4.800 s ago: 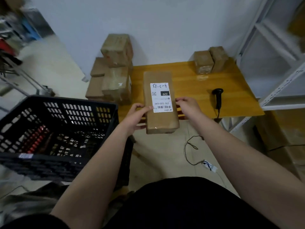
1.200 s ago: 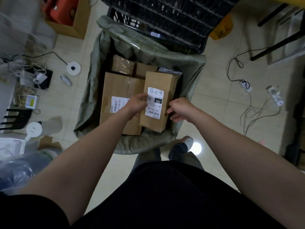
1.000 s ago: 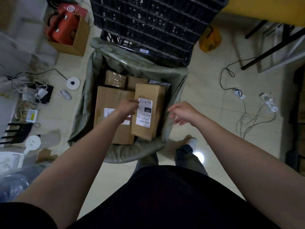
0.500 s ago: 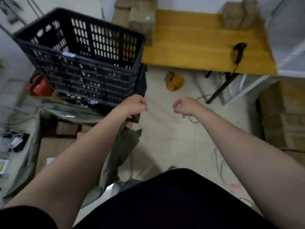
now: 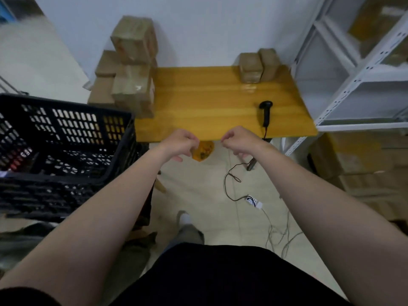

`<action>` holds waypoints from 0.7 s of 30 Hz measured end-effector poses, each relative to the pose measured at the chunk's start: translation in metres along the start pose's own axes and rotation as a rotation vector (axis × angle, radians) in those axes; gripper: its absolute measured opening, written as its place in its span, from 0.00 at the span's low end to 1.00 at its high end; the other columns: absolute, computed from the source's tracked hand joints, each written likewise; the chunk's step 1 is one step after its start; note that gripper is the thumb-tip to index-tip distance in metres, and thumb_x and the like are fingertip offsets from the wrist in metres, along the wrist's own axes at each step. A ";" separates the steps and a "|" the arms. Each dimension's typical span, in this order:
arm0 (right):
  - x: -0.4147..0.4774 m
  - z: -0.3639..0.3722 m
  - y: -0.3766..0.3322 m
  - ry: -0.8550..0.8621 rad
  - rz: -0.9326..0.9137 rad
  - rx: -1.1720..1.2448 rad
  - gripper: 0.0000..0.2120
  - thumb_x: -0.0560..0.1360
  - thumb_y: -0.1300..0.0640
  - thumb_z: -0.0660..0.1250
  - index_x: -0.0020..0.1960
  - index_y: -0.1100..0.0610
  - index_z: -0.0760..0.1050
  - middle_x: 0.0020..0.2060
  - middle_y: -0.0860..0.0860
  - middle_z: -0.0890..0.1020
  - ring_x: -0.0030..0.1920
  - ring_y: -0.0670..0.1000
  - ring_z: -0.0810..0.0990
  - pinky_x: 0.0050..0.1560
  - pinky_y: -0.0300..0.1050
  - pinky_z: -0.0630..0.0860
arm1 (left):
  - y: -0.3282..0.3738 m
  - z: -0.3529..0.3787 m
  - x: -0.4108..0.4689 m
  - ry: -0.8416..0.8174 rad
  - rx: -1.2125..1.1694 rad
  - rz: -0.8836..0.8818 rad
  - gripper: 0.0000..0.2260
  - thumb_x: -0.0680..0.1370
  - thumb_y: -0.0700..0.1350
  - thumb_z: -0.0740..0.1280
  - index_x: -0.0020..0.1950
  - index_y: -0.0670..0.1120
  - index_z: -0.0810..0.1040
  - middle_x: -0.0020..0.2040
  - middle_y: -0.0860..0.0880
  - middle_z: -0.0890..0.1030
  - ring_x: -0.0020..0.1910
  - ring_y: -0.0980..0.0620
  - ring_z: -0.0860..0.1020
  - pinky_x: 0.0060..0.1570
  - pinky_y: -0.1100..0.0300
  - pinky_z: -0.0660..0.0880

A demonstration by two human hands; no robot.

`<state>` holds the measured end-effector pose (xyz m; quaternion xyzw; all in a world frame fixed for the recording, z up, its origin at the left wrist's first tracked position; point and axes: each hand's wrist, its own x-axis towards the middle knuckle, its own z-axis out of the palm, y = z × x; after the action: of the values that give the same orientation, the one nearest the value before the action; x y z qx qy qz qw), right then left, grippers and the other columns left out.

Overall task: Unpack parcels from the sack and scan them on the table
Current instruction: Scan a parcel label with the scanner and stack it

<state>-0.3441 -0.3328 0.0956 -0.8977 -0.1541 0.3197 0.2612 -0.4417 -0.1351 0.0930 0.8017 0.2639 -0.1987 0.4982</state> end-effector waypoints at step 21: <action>0.345 -0.167 -0.005 0.208 0.250 0.158 0.06 0.82 0.53 0.64 0.55 0.48 0.79 0.46 0.47 0.78 0.42 0.50 0.79 0.37 0.47 0.74 | 0.185 -0.092 0.379 -0.190 -0.004 0.011 0.03 0.81 0.47 0.67 0.52 0.54 0.80 0.53 0.54 0.84 0.49 0.52 0.84 0.44 0.55 0.80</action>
<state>0.0226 -0.2373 0.0387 -0.9147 0.0121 0.2662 0.3037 -0.0258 -0.0344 0.0401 0.7797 0.2115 -0.2705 0.5236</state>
